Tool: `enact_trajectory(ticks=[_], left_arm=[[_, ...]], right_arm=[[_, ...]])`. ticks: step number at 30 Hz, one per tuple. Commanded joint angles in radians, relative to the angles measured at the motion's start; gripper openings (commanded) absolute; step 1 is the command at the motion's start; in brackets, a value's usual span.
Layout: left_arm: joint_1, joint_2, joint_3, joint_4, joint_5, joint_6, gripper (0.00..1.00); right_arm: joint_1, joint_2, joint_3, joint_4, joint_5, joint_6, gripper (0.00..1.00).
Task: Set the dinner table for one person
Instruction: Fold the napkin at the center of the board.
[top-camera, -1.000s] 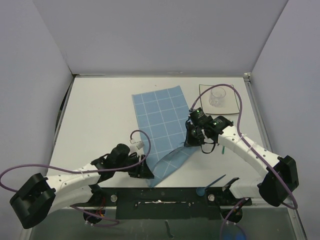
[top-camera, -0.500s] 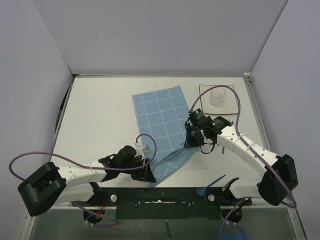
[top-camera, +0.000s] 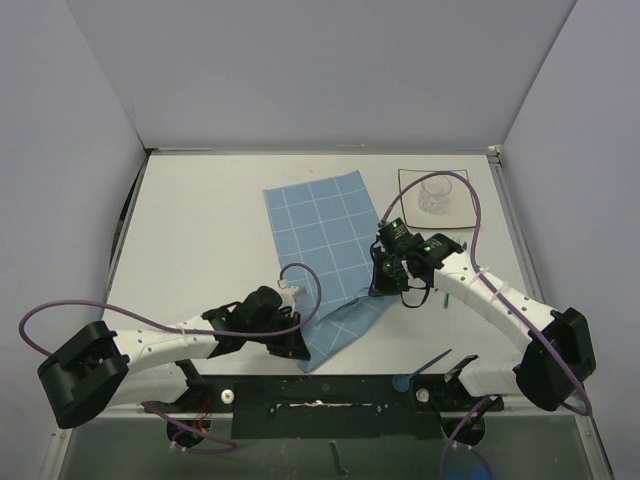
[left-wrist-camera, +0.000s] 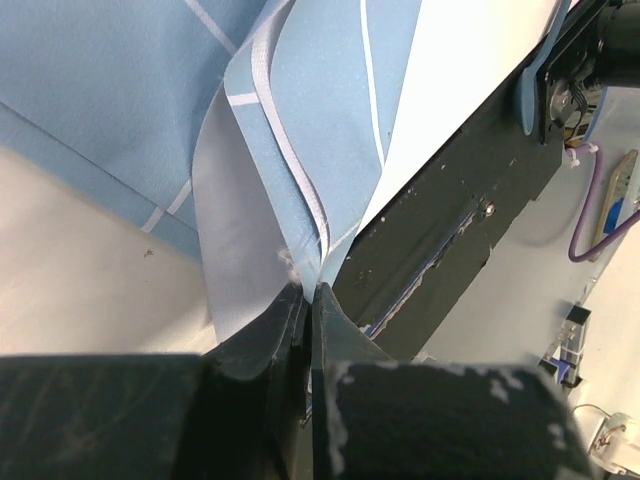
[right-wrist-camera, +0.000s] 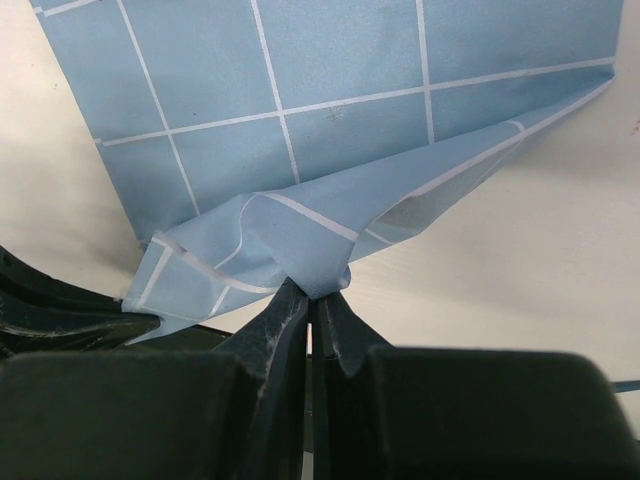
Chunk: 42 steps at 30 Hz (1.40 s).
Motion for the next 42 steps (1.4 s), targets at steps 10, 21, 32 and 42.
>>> enact_trajectory(ticks=[10, 21, 32, 42], left_arm=[[-0.003, -0.172, 0.202, -0.283, -0.112, 0.104, 0.0], [-0.004, -0.223, 0.269, -0.383, -0.17, 0.121, 0.0], [0.019, -0.102, 0.46, -0.434, -0.348, 0.231, 0.0], [0.22, -0.004, 0.617, -0.422, -0.3, 0.355, 0.0]], right_arm=[[-0.008, -0.058, -0.014, 0.017, 0.008, -0.002, 0.0], [-0.01, -0.114, 0.024, 0.002, 0.051, -0.022, 0.0], [-0.062, 0.028, 0.263, -0.004, 0.084, -0.174, 0.0], [-0.126, 0.146, 0.389, 0.038, 0.04, -0.238, 0.0]])
